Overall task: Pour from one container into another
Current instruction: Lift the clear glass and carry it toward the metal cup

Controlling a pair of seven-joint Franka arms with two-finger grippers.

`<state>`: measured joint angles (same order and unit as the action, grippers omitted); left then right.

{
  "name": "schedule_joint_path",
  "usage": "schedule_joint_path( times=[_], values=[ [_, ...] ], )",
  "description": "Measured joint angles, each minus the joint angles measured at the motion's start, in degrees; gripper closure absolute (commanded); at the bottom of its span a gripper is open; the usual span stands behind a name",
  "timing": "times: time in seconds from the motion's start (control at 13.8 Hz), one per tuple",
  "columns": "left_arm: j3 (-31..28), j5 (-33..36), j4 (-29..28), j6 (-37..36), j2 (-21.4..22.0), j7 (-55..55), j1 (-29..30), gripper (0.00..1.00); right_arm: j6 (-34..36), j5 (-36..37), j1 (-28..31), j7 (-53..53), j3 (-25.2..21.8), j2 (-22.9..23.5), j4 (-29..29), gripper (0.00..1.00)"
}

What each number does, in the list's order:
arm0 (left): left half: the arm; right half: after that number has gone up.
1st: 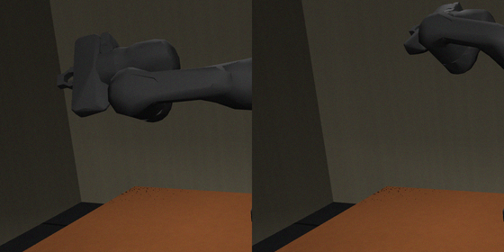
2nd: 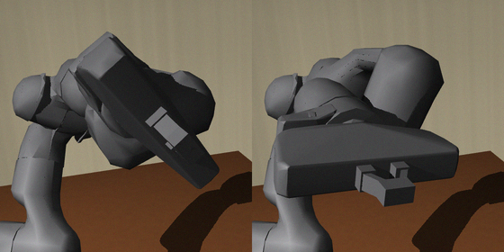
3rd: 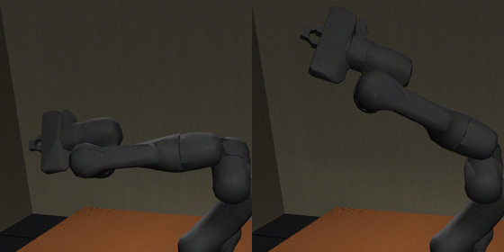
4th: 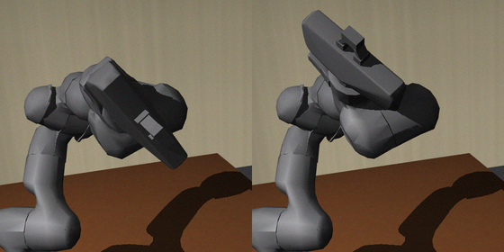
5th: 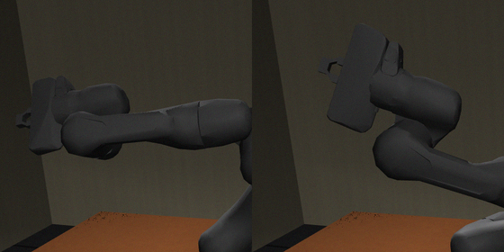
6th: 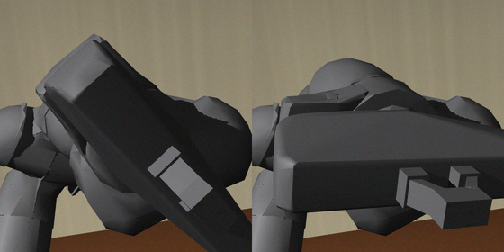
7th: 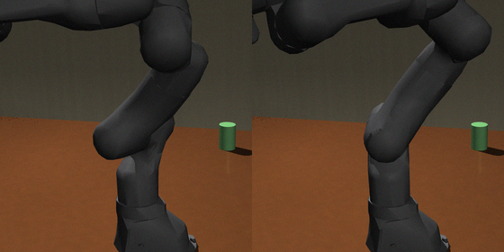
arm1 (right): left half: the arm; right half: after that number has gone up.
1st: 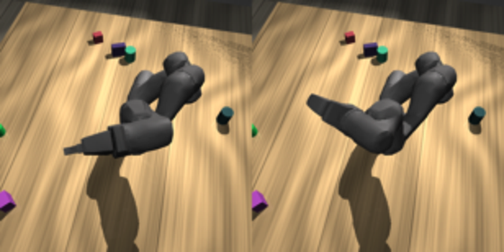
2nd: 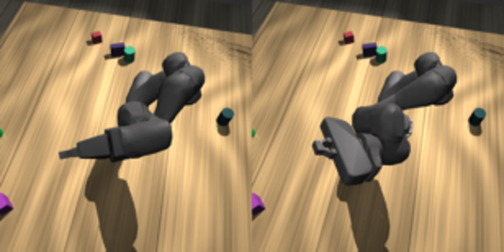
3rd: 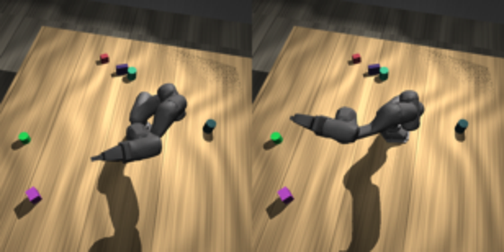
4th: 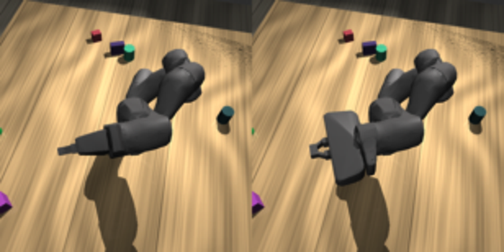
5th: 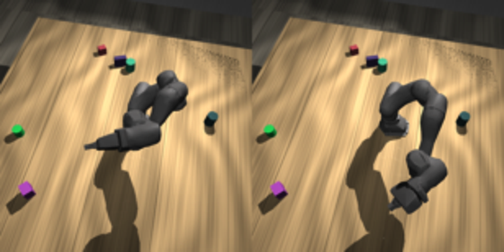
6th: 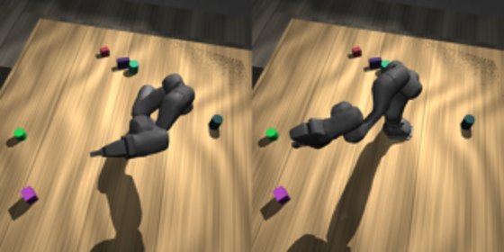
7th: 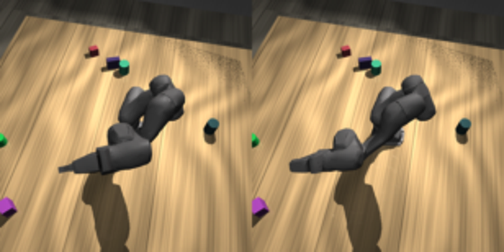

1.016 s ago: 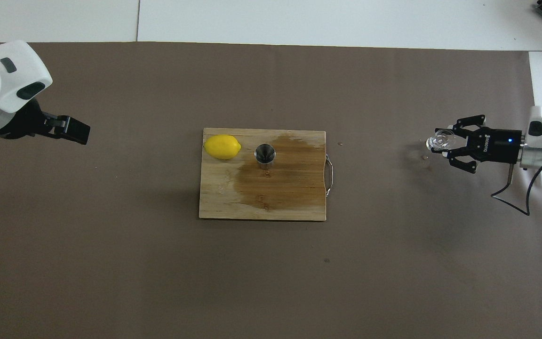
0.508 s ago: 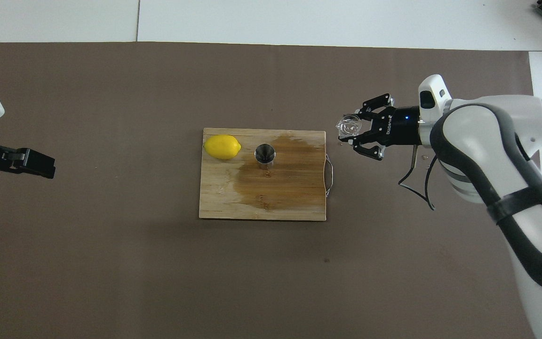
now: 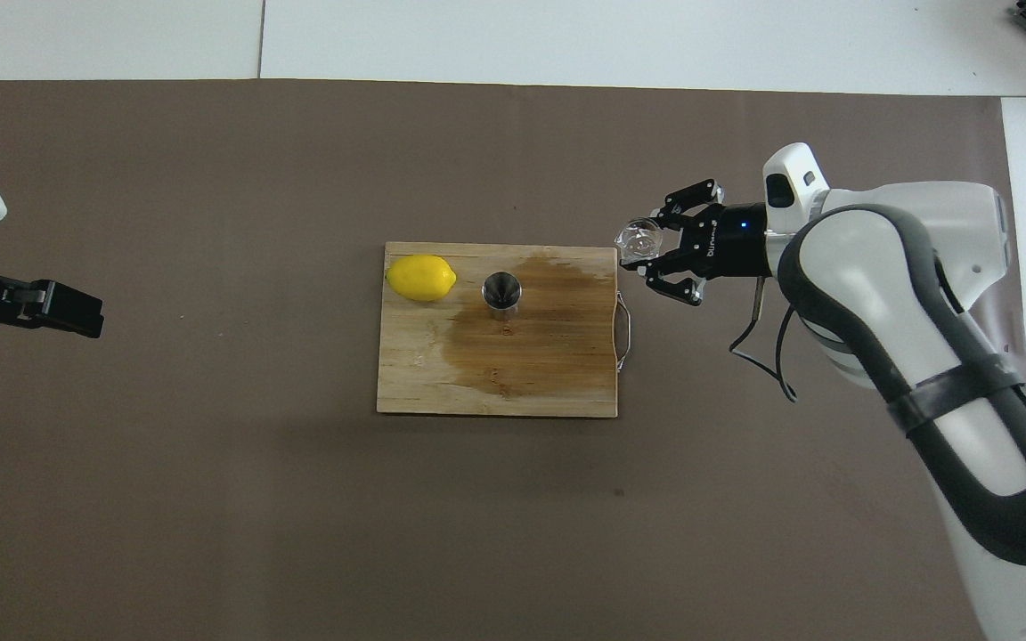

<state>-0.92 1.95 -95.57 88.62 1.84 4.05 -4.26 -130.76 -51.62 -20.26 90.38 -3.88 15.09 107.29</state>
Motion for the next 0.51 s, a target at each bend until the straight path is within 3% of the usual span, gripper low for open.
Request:
schedule_joint_path(
  times=[0.51],
  values=[
    [0.00,0.00,0.00,-0.09,0.00,0.00,0.00,0.00,-3.15,3.64,-4.09,-6.85,-0.15,-0.27,0.00,1.00]
  ],
)
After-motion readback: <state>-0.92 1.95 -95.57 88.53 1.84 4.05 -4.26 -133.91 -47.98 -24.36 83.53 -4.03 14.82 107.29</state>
